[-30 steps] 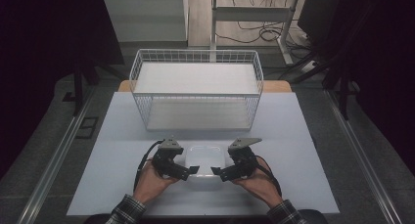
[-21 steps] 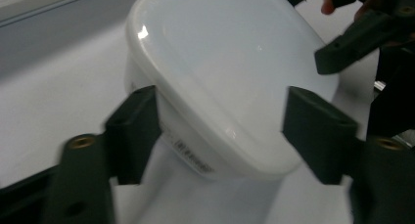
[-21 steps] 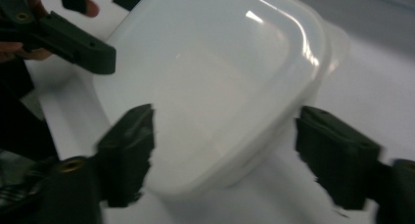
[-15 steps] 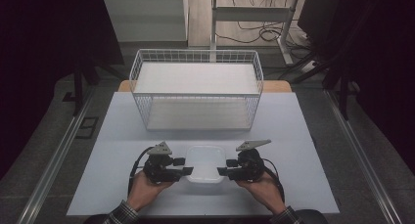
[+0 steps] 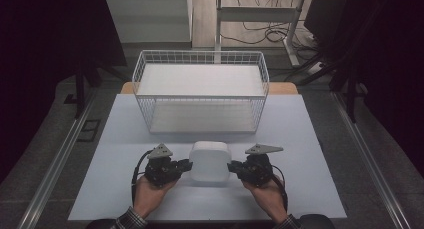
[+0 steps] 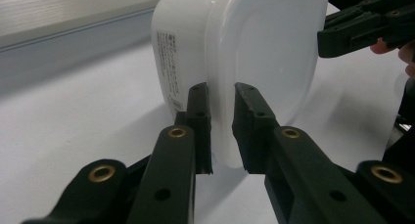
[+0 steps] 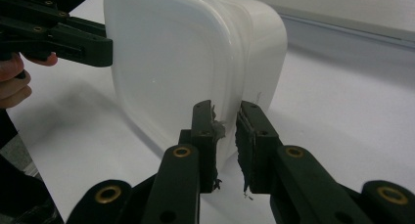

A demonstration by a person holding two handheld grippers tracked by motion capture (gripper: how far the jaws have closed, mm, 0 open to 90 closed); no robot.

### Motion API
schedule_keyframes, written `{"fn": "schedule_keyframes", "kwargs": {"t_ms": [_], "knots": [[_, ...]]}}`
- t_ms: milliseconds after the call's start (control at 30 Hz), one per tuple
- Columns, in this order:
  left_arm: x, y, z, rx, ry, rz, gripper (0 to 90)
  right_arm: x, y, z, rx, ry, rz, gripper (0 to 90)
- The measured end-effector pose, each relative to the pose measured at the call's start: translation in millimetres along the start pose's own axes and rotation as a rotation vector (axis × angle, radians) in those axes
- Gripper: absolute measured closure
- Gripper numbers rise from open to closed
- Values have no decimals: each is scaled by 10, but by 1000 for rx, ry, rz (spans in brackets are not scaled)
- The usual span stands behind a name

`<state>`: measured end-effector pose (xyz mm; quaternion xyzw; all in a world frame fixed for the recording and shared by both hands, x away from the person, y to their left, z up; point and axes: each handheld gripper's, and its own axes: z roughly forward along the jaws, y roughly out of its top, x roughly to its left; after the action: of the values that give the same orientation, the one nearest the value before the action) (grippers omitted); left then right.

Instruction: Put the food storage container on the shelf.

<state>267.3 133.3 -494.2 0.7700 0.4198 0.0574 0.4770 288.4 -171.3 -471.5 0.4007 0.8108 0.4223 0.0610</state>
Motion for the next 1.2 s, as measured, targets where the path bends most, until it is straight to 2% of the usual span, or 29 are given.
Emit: {"fn": "schedule_keyframes", "kwargs": {"t_ms": [67, 200, 467, 700, 967, 1200], "knots": [[1, -2, -11, -10, 0, -11, 784, -1, 11, -9, -26, 2, -7, 777], [11, 19, -31, -25, 5, -13, 784, 17, 49, -23, -45, -3, -30, 777], [85, 210, -37, -45, 27, 8, 784, -8, 266, -31, -93, -26, -79, 778], [266, 382, 11, -71, 43, 10, 783, -73, 465, 77, -112, -46, -107, 776], [432, 562, 120, -68, 66, 13, 782, -234, 624, 244, -128, -61, -103, 773], [542, 655, 206, -62, 79, 10, 782, -341, 705, 358, -126, -71, -87, 769]]}}
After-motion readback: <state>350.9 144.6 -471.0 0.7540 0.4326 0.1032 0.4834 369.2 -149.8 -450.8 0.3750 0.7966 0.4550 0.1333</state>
